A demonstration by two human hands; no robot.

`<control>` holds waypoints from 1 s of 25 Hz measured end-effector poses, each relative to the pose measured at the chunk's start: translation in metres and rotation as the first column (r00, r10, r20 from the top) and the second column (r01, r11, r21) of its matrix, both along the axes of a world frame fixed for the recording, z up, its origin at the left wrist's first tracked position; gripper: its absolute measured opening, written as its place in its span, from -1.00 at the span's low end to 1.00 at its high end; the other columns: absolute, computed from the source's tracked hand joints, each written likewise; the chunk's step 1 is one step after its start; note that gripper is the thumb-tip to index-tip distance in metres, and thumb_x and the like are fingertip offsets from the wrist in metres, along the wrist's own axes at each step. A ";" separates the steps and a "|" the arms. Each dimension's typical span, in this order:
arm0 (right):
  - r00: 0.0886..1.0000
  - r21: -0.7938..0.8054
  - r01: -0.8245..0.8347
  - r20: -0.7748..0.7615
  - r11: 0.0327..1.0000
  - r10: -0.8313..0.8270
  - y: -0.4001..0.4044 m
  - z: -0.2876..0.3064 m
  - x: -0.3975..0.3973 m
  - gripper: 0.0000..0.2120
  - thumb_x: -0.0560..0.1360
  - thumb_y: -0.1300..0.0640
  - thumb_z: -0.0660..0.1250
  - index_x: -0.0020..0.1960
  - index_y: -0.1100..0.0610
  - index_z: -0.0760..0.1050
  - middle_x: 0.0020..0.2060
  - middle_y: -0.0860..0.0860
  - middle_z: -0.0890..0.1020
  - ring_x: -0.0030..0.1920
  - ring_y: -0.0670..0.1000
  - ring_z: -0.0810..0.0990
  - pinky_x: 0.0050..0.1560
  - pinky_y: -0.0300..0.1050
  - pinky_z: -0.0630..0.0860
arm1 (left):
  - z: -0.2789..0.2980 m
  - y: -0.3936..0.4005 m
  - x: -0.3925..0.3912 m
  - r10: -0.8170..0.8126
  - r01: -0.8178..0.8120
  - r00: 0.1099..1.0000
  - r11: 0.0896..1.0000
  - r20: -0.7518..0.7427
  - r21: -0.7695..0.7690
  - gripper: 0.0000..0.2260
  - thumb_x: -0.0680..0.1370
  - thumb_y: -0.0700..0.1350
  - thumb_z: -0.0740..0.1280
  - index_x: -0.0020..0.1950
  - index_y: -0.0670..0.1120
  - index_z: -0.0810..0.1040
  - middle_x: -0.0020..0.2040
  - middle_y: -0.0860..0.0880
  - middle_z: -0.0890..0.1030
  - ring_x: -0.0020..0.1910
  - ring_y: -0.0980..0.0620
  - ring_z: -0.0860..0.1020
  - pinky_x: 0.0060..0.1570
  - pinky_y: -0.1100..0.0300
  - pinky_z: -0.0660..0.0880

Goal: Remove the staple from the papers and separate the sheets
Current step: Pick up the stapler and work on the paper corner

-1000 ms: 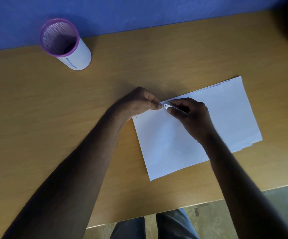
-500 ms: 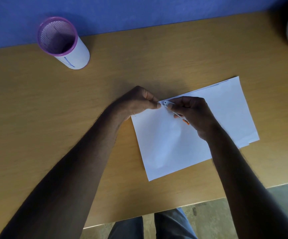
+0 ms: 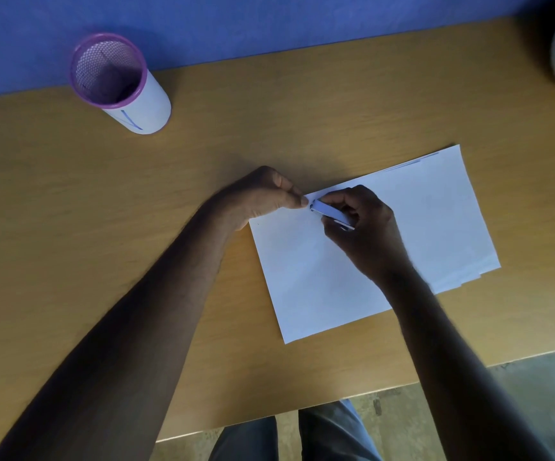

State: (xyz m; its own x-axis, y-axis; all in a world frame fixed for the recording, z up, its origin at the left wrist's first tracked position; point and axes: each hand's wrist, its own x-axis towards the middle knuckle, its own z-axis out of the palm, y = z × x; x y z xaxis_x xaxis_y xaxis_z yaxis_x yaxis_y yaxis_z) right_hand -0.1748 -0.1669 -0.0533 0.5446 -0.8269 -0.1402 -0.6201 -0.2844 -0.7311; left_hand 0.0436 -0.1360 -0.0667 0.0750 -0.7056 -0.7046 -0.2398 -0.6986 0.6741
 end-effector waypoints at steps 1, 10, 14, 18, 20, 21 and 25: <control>1.000 -0.045 -0.008 -0.019 0.999 0.007 0.002 -0.001 0.000 -0.75 0.46 0.23 0.49 0.12 0.04 0.64 -0.02 -0.06 0.64 -0.10 -0.09 0.62 -0.13 -0.15 0.60 | 0.000 0.001 0.000 -0.001 0.001 1.000 1.000 0.001 -0.002 -0.80 0.50 -0.01 0.54 0.06 -0.08 0.75 0.09 0.03 0.73 0.13 0.15 0.58 -0.01 0.30 0.42; 0.999 -0.117 0.040 -0.018 0.992 -0.042 0.010 -0.005 0.002 -0.76 0.50 0.21 0.48 0.15 0.04 0.66 0.03 -0.04 0.65 -0.03 -0.04 0.63 -0.14 -0.20 0.57 | 0.002 0.001 -0.001 -0.003 0.003 1.000 1.000 0.012 -0.029 -0.79 0.51 -0.05 0.54 0.08 -0.12 0.75 0.12 -0.04 0.73 0.20 0.01 0.60 0.24 0.10 0.51; 0.998 -0.129 0.045 -0.035 0.991 -0.050 0.011 -0.005 0.006 -0.74 0.50 0.18 0.47 0.16 -0.03 0.66 0.02 -0.09 0.63 -0.06 -0.07 0.61 -0.18 -0.28 0.49 | 0.006 0.001 -0.003 -0.005 0.006 1.000 1.000 0.029 -0.028 -0.79 0.52 -0.08 0.53 0.10 -0.15 0.75 0.13 -0.07 0.72 0.22 -0.04 0.60 0.31 0.01 0.51; 0.999 -0.117 0.043 -0.026 0.992 -0.046 0.011 -0.005 0.005 -0.70 0.49 0.20 0.48 0.18 -0.06 0.67 0.01 -0.10 0.62 -0.08 -0.09 0.60 -0.21 -0.28 0.50 | 0.007 0.002 -0.004 -0.010 0.011 0.999 0.999 0.040 -0.035 -0.79 0.53 -0.09 0.52 0.10 -0.17 0.74 0.12 -0.08 0.72 0.18 -0.02 0.60 0.23 0.08 0.51; 0.999 -0.123 0.043 -0.007 0.992 -0.044 0.012 -0.004 0.003 -0.70 0.48 0.22 0.48 0.17 -0.03 0.67 0.00 -0.08 0.62 -0.08 -0.08 0.60 -0.18 -0.33 0.48 | 0.008 0.002 -0.004 -0.009 0.010 0.999 0.999 0.034 -0.035 -0.79 0.53 -0.08 0.52 0.10 -0.16 0.74 0.13 -0.06 0.73 0.17 0.01 0.61 0.20 0.11 0.50; 0.999 -0.128 0.041 -0.006 0.991 -0.042 0.012 -0.004 0.003 -0.70 0.47 0.22 0.49 0.17 -0.01 0.68 0.00 -0.06 0.63 -0.08 -0.08 0.60 -0.17 -0.37 0.46 | 0.007 0.003 -0.004 -0.008 0.009 1.000 0.999 0.030 -0.034 -0.79 0.53 -0.08 0.52 0.10 -0.16 0.74 0.13 -0.06 0.73 0.16 0.02 0.60 0.20 0.13 0.50; 0.999 -0.140 0.030 -0.019 0.990 -0.033 0.011 -0.004 0.004 -0.70 0.47 0.23 0.50 0.17 0.01 0.69 -0.01 -0.07 0.62 -0.09 -0.12 0.58 -0.15 -0.47 0.41 | 0.005 0.002 -0.003 -0.005 0.007 1.000 0.999 0.028 -0.040 -0.81 0.52 -0.08 0.53 0.07 -0.14 0.75 0.13 -0.05 0.73 0.15 0.05 0.60 0.18 0.15 0.49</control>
